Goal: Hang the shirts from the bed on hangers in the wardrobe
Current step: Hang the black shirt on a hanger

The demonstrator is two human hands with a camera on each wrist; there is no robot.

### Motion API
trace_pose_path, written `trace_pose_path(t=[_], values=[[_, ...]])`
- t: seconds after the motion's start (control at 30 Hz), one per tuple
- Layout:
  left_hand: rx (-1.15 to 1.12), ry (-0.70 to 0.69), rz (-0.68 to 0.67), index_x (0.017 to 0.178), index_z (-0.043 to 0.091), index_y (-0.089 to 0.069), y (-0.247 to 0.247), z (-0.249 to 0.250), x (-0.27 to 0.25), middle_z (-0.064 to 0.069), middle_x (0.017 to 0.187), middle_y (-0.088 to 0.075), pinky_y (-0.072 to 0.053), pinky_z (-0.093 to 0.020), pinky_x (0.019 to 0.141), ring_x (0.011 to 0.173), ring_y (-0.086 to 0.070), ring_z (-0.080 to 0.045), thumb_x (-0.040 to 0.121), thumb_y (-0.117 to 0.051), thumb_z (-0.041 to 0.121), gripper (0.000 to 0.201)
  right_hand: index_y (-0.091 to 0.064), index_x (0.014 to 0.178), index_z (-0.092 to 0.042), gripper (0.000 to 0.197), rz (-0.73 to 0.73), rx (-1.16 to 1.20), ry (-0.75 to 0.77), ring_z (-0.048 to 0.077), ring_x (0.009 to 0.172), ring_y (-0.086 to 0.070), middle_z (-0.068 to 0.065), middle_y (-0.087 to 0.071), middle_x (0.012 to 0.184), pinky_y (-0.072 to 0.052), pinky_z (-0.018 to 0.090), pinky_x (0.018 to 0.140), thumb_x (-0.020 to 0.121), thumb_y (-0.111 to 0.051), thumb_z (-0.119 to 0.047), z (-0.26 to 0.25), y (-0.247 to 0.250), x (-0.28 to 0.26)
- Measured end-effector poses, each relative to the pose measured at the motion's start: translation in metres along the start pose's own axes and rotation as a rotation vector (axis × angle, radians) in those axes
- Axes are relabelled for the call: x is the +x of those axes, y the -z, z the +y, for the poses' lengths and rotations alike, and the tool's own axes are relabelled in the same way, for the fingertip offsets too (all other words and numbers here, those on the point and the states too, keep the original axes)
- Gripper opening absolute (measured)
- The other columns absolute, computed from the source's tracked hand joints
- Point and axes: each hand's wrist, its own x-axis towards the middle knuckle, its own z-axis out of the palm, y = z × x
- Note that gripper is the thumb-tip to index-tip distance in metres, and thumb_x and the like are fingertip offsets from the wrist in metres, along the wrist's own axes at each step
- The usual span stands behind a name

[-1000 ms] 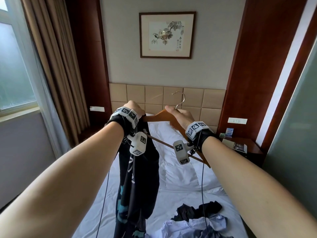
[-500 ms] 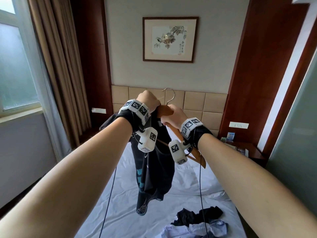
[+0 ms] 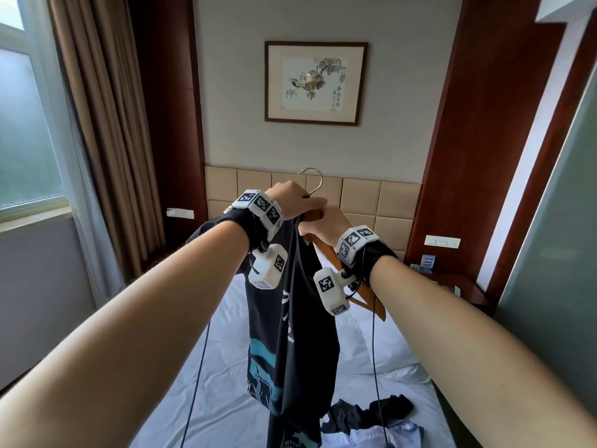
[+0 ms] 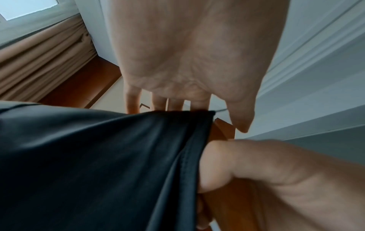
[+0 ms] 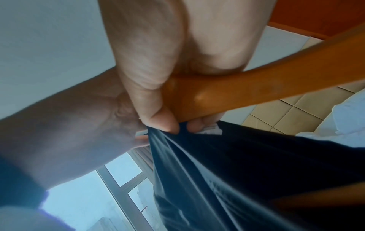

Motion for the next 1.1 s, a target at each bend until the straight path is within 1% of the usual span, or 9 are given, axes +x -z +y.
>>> trace_pose_path(t=[0.13,0.33,0.4,0.53,0.6,0.77,0.93,1.03,1.1], values=[[-0.023,0.07,-0.038,0.063,0.014,-0.056,0.005,-0.007,0.002,-0.002,0.063,-0.054,-0.035,-0.027,0.055,0.059,-0.048,-0.019,0.079,-0.05,0.08,0.069,-0.065,0.077,-0.008,0.008,-0.062,0.035,0.021,0.007,0.044,-0.056,0.005,-0.066,0.062,-0.042,0.013,0.045,0.072,-0.068,-0.002,-0.012,0.004,-0.006],[-0.177,0.164,-0.246,0.077,0.018,-0.071,0.019,-0.023,0.001,-0.001,0.07,-0.07,-0.047,-0.025,0.063,0.062,-0.064,-0.018,0.06,-0.057,0.091,0.076,-0.071,0.093,-0.008,0.034,-0.103,0.086,0.034,0.022,0.069,-0.067,0.014,-0.074,0.08,-0.057,0.035,0.073,0.059,-0.075,-0.004,-0.014,-0.001,0.001],[-0.189,0.165,-0.281,0.081,0.02,-0.073,0.019,-0.026,-0.001,-0.002,0.075,-0.073,-0.049,-0.026,0.065,0.065,-0.067,-0.019,0.062,-0.059,0.088,0.072,-0.07,0.092,-0.006,0.033,-0.12,0.09,0.057,0.021,0.069,-0.064,0.011,-0.071,0.076,-0.054,0.035,0.072,0.06,-0.076,-0.001,-0.015,-0.002,0.001],[-0.282,0.149,-0.238,0.079,0.017,-0.073,0.013,-0.033,-0.002,-0.001,0.071,-0.072,-0.05,-0.027,0.064,0.061,-0.065,-0.018,0.065,-0.067,0.075,0.06,-0.07,0.087,-0.009,0.025,-0.215,0.245,0.05,0.026,0.077,-0.065,0.011,-0.069,0.08,-0.054,0.042,0.083,0.064,-0.073,-0.001,-0.017,-0.006,0.002],[-0.292,0.118,-0.203,0.08,0.014,-0.071,0.01,-0.037,0.0,-0.002,0.071,-0.069,-0.047,-0.027,0.063,0.062,-0.062,-0.018,0.062,-0.063,0.073,0.062,-0.067,0.097,-0.007,0.028,-0.282,0.395,-0.023,0.034,0.085,-0.065,0.018,-0.068,0.088,-0.052,0.048,0.091,0.069,-0.065,-0.006,-0.016,-0.006,0.005],[-0.336,0.072,-0.093,0.067,0.014,-0.065,0.01,-0.046,0.002,0.002,0.058,-0.059,-0.037,-0.021,0.048,0.051,-0.054,-0.015,0.068,-0.072,0.055,0.041,-0.054,0.104,-0.006,0.028,-0.312,0.527,-0.213,0.043,0.086,-0.056,0.027,-0.055,0.09,-0.054,0.041,0.08,0.077,-0.052,-0.012,-0.013,-0.006,0.014],[-0.333,0.016,-0.021,0.063,0.011,-0.06,0.017,-0.057,0.004,0.004,0.049,-0.047,-0.028,-0.018,0.038,0.042,-0.042,-0.012,0.08,-0.071,0.045,0.039,-0.053,0.128,0.003,0.04,-0.323,0.522,-0.406,0.038,0.104,-0.069,0.026,-0.068,0.117,-0.06,0.043,0.08,0.097,-0.041,-0.017,-0.01,-0.014,0.028],[-0.325,-0.013,0.008,0.056,0.013,-0.055,0.022,-0.063,0.005,0.005,0.046,-0.044,-0.027,-0.02,0.04,0.042,-0.041,-0.012,0.078,-0.073,0.05,0.046,-0.059,0.123,0.007,0.043,-0.378,0.417,-0.449,0.034,0.104,-0.07,0.023,-0.07,0.112,-0.059,0.042,0.086,0.096,-0.047,-0.024,-0.012,-0.015,0.034],[-0.319,-0.039,-0.003,0.06,0.011,-0.059,0.026,-0.067,0.004,0.004,0.049,-0.046,-0.028,-0.021,0.042,0.043,-0.041,-0.012,0.075,-0.073,0.06,0.053,-0.061,0.106,0.004,0.031,-0.405,0.4,-0.441,0.029,0.091,-0.068,0.019,-0.067,0.098,-0.06,0.032,0.069,0.098,-0.049,-0.023,-0.019,-0.018,0.038]])
